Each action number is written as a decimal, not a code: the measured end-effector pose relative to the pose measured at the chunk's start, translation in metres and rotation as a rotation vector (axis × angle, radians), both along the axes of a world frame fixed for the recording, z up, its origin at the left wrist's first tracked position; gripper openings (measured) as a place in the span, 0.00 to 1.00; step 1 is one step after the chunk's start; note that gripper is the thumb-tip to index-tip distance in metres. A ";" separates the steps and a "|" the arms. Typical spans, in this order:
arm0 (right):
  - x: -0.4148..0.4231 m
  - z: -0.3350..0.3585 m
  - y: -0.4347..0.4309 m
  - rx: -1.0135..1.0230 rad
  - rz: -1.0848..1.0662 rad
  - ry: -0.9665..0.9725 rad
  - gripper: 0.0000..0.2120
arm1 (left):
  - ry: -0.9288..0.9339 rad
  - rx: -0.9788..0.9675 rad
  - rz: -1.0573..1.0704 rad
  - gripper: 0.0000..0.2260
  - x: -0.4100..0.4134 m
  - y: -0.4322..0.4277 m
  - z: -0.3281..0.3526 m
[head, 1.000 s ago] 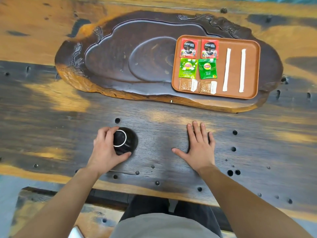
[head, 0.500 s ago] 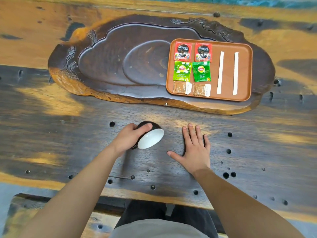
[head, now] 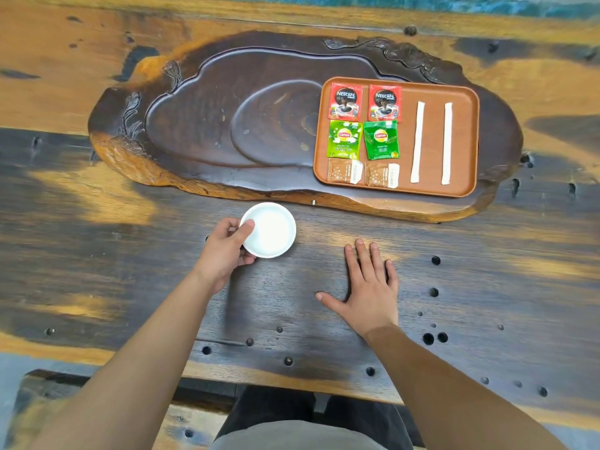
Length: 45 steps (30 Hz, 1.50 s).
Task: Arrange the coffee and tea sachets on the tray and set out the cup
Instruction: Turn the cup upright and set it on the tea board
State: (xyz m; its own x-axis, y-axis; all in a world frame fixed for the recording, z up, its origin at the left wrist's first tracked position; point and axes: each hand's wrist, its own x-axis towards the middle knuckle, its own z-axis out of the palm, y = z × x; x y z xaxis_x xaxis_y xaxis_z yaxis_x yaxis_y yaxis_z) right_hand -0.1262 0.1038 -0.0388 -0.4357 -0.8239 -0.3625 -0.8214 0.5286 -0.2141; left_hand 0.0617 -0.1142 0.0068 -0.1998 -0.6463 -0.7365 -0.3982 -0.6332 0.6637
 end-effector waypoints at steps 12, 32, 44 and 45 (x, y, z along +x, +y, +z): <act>-0.001 0.001 -0.001 0.029 0.014 0.003 0.51 | 0.243 -0.007 0.183 0.17 0.015 0.019 -0.008; -0.002 0.000 -0.002 0.036 0.008 -0.024 0.51 | 0.325 -0.198 -0.031 0.13 -0.081 -0.119 0.044; -0.003 -0.001 -0.002 0.054 0.006 -0.029 0.51 | 0.281 -0.177 -0.144 0.14 -0.121 -0.159 0.031; -0.003 -0.002 -0.002 0.060 0.010 -0.029 0.51 | 0.282 -0.175 -0.149 0.14 -0.122 -0.160 0.031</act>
State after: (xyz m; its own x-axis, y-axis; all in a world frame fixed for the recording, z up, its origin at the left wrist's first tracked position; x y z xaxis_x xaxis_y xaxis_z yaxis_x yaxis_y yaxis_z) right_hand -0.1289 0.1015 -0.0403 -0.4158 -0.8046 -0.4238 -0.8209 0.5327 -0.2058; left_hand -0.0602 -0.2745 0.0376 -0.4805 -0.7061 -0.5201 -0.2638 -0.4493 0.8536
